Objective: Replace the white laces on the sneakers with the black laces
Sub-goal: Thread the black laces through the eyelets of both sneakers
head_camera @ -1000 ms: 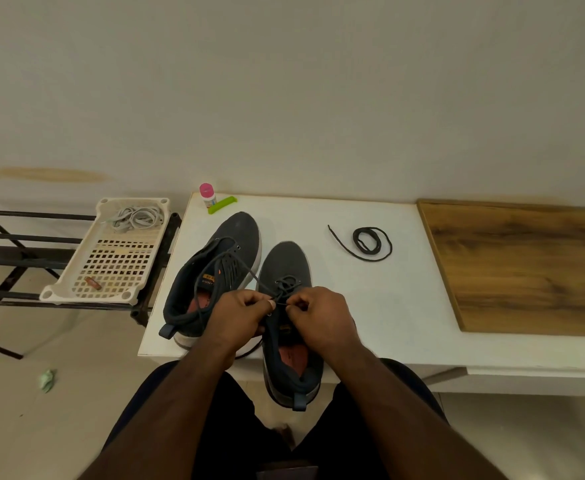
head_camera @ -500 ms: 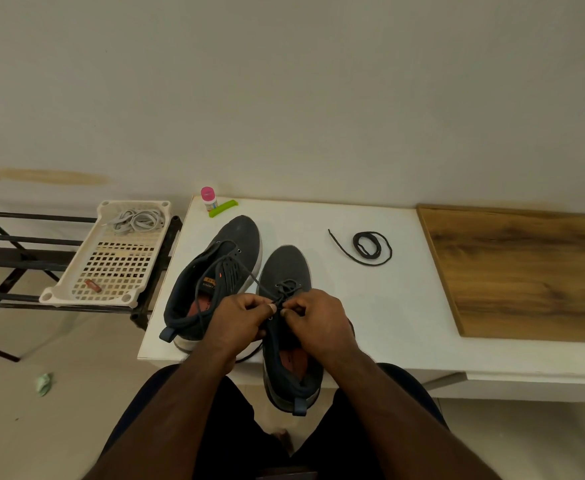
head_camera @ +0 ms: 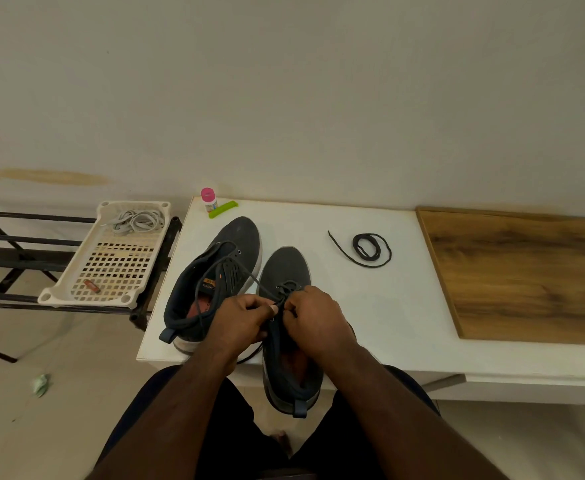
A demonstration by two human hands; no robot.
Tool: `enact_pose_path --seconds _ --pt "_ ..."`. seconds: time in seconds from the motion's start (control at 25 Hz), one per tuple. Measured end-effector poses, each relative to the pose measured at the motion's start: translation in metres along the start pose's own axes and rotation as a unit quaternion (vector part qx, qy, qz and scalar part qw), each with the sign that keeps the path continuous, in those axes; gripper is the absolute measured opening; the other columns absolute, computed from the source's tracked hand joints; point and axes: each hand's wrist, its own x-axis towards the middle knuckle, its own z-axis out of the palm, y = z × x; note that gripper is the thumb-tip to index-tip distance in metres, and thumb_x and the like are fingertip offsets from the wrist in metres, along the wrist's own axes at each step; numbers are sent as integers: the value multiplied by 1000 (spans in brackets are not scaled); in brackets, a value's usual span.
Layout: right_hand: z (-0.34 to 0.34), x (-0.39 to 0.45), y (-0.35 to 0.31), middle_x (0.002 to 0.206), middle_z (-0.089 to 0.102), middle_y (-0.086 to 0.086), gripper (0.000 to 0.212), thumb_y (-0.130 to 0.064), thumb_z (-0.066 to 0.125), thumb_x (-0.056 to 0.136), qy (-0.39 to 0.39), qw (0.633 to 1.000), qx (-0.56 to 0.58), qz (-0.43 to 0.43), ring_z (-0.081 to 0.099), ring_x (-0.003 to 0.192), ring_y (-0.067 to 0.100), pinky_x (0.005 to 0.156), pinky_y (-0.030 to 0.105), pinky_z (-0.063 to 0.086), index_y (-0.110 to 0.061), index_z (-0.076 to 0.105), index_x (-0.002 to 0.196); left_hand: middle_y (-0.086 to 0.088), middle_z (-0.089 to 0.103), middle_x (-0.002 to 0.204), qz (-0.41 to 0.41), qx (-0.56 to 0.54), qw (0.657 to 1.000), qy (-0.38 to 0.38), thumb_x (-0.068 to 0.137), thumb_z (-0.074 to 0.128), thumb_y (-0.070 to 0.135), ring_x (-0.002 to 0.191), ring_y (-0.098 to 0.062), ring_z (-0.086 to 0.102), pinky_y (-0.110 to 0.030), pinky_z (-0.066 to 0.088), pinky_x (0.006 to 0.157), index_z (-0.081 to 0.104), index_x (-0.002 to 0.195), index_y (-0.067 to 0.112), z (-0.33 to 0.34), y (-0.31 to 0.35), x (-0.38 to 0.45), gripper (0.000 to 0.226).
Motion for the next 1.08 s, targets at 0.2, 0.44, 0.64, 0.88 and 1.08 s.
enact_pose_path --seconds 0.2,0.44,0.64,0.88,1.08 --pt "4 -2 0 97 61 3 22 -23 49 100 17 999 27 -2 57 87 15 78 24 45 -13 69 100 -18 72 90 -14 -18 1000 -3 90 68 16 83 -25 69 -42 60 77 72 90 9 -1 0 2 8" --pt "8 -5 4 90 67 -9 10 -19 62 93 68 986 144 40 58 77 4 66 7 39 -25 70 94 -5 72 81 -59 -66 996 -26 96 59 13 74 -15 66 -28 56 67 71 92 11 -3 2 2 14" --pt "9 -7 2 83 66 -8 13 -13 62 91 69 980 179 62 62 75 6 62 11 43 -26 62 91 -7 72 85 -68 -64 995 -29 98 56 10 78 -16 65 -28 57 71 73 96 9 -5 -1 3 17" --pt "7 -2 5 78 64 -7 18 -14 70 87 69 980 170 76 62 73 8 62 13 45 -25 58 82 -9 71 85 -65 -69 995 -35 99 54 7 79 -17 64 -25 56 66 73 98 7 -4 0 1 19" --pt "5 0 5 76 63 -6 22 -12 70 86 68 982 162 69 61 72 9 62 16 48 -26 55 79 -15 73 95 -43 -50 997 -46 97 58 10 84 -20 67 -29 59 74 75 97 12 -5 -1 2 17"
